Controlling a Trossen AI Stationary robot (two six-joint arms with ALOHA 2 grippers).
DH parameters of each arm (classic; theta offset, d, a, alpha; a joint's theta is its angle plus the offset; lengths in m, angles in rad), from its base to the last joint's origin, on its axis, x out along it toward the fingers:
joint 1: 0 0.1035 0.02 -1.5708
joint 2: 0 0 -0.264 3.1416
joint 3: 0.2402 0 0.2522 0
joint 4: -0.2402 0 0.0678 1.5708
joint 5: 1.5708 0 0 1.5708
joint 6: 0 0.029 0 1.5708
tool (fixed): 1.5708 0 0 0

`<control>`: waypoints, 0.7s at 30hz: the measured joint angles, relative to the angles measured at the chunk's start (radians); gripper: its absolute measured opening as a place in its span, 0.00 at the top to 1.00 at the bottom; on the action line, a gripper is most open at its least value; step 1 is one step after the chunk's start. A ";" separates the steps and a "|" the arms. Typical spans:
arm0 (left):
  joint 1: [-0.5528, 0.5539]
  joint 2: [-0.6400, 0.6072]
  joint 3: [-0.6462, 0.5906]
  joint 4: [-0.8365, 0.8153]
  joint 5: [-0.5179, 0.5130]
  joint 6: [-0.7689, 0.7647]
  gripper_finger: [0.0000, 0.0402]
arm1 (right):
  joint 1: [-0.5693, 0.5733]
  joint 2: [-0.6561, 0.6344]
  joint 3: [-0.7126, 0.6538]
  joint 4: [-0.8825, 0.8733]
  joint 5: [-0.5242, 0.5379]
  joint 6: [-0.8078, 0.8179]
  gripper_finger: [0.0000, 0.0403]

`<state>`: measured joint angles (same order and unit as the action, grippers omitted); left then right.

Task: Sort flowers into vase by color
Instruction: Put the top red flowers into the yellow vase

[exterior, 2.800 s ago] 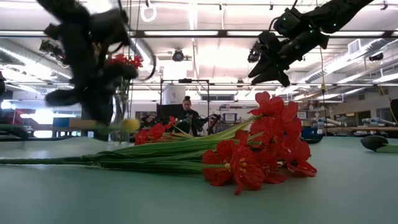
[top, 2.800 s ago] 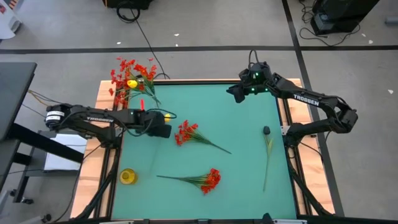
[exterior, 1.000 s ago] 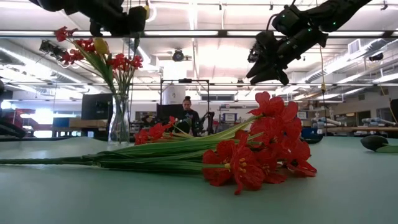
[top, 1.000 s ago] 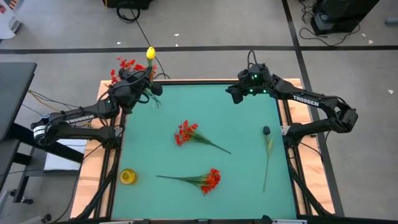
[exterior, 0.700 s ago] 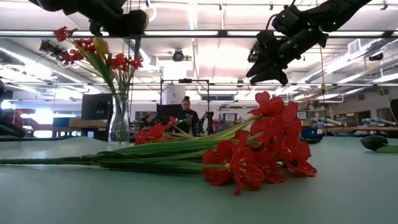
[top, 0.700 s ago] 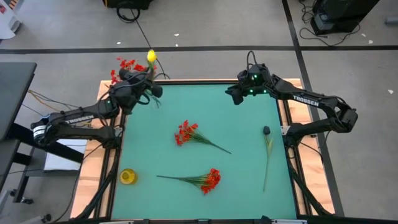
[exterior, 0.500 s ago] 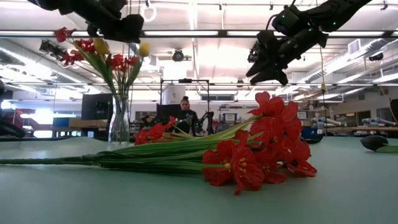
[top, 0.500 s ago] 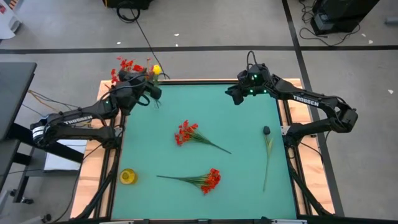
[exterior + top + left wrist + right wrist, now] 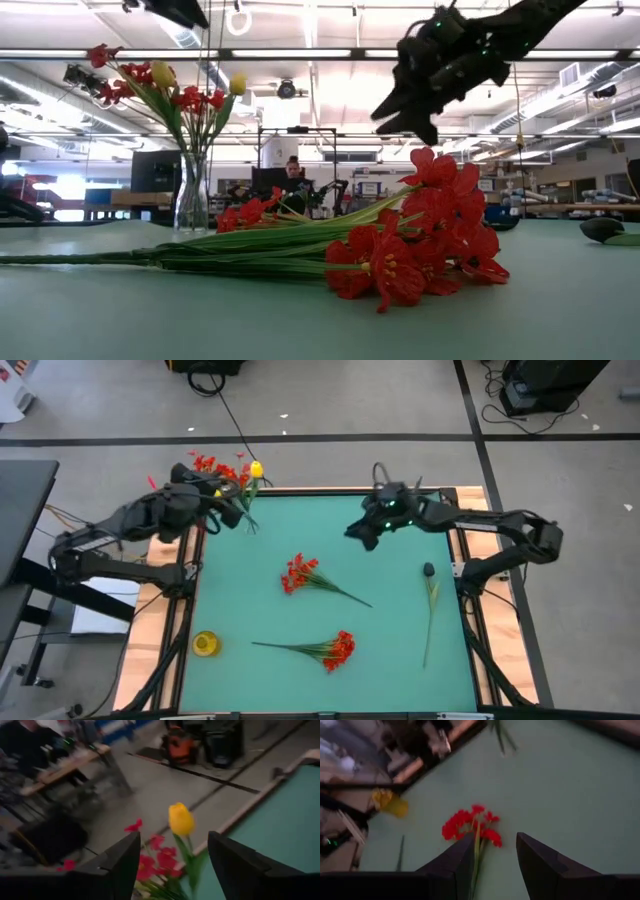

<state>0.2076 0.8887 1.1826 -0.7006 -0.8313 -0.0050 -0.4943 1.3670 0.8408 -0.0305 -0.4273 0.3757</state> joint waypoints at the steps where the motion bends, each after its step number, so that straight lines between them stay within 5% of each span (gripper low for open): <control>1: -0.021 0.012 0.045 -0.064 0.012 -0.041 0.42 | 0.019 0.020 0.000 0.007 0.003 -0.008 0.62; 8: -0.162 0.083 0.211 -0.326 0.174 -0.192 0.46 | 0.192 0.158 -0.001 0.129 -0.031 -0.057 0.62; 15: -0.304 0.121 0.215 -0.342 0.428 -0.346 0.48 | 0.330 0.263 -0.001 0.157 0.139 -0.071 0.62; 21: -0.433 0.122 0.215 -0.366 0.502 -0.381 0.48 | 0.423 0.346 -0.001 0.265 0.261 -0.080 0.62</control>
<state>-0.2258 1.0111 1.3975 -1.0666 -0.3296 -0.3860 -0.0710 1.7132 0.8394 0.2349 -0.1664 0.2962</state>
